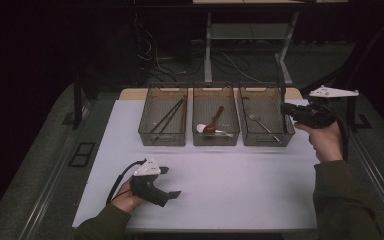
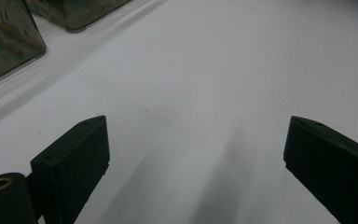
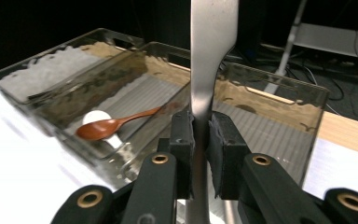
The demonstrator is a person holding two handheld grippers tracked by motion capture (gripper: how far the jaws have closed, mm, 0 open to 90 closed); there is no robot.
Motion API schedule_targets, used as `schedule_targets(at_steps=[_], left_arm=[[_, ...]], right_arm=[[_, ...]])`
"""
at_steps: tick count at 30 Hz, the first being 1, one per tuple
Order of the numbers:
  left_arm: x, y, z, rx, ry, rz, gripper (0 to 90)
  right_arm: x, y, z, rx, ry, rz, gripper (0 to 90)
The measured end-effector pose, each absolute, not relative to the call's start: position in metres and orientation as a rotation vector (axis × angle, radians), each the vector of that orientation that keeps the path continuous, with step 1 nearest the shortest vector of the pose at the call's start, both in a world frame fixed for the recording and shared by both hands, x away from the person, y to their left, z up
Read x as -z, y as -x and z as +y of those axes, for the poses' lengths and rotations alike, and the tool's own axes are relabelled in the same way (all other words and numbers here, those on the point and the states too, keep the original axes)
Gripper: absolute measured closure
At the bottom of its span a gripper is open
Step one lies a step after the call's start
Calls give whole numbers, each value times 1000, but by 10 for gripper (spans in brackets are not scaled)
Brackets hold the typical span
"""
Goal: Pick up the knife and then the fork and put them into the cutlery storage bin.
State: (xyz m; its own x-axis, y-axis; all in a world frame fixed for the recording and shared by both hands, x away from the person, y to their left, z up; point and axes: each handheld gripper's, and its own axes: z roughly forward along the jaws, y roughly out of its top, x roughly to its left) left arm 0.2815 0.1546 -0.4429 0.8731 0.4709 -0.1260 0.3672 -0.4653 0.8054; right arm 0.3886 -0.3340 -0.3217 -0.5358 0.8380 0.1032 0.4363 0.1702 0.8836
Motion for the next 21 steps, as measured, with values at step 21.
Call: schedule_targets(at_steps=[21], left_arm=[[443, -282, 155, -141, -2107, 604, 58]], right_arm=[[363, -441, -337, -1103, -1393, 2170, 799]])
